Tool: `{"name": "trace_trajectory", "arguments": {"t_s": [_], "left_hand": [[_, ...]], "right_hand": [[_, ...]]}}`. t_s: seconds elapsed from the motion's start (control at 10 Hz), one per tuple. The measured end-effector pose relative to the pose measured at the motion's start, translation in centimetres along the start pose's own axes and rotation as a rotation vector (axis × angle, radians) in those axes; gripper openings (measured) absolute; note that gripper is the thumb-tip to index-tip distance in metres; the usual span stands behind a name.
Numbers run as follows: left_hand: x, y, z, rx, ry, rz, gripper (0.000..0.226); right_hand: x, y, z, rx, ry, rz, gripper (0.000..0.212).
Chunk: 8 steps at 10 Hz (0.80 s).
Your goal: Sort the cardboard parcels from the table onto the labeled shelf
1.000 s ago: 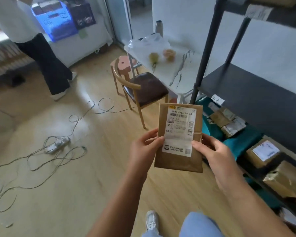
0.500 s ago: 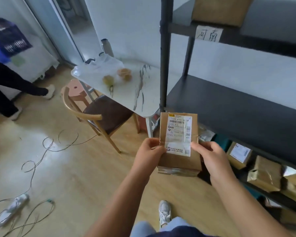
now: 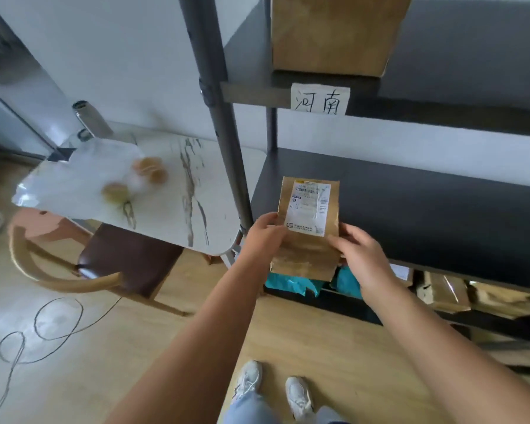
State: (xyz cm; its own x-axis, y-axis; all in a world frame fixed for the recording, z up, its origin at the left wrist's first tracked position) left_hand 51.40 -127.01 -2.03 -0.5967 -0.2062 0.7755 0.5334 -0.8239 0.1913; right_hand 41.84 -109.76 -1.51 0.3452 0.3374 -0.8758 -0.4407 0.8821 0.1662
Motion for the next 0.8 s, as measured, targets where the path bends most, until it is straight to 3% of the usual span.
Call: {"name": "trace_trajectory", "arguments": {"t_s": [0.1, 0.3, 0.4, 0.5, 0.6, 0.7, 0.8], "left_hand": [[1.5, 0.0, -3.1, -0.049, -0.006, 0.014, 0.056], [4.9, -0.2, -7.5, -0.129, -0.026, -0.009, 0.040], [5.7, -0.8, -9.0, -0.145, -0.034, -0.050, 0.053], [5.5, -1.4, -10.7, -0.179, -0.032, -0.068, 0.069], [5.3, -1.7, -10.9, -0.213, -0.018, -0.053, 0.065], [5.4, -1.5, -9.2, -0.231, -0.041, -0.044, 0.026], [3.8, -0.6, -8.2, -0.158, -0.017, -0.069, 0.039]], "right_hand": [[-1.5, -1.0, -2.4, 0.011, -0.027, -0.026, 0.030], [-3.4, -2.4, -7.4, 0.041, -0.111, -0.057, 0.021], [-3.2, -2.6, -9.4, 0.058, -0.135, -0.101, 0.060], [-3.0, -3.0, -10.4, 0.073, -0.146, -0.163, 0.082], [-3.9, -3.5, -9.0, 0.108, -0.165, -0.110, 0.075], [-3.3, -2.9, -8.3, 0.172, -0.138, -0.102, 0.074], [-3.1, -1.8, -6.2, 0.285, -0.122, -0.070, 0.069]]}}
Point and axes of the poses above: each hand's wrist, its own z-axis away from the middle knuckle, its own y-axis out of the back of the hand, x = y × z, the point moved 10 cm from there along -z, towards the middle knuckle, and after that the axes turned 4 degrees about -z, right-handed, at the moved point
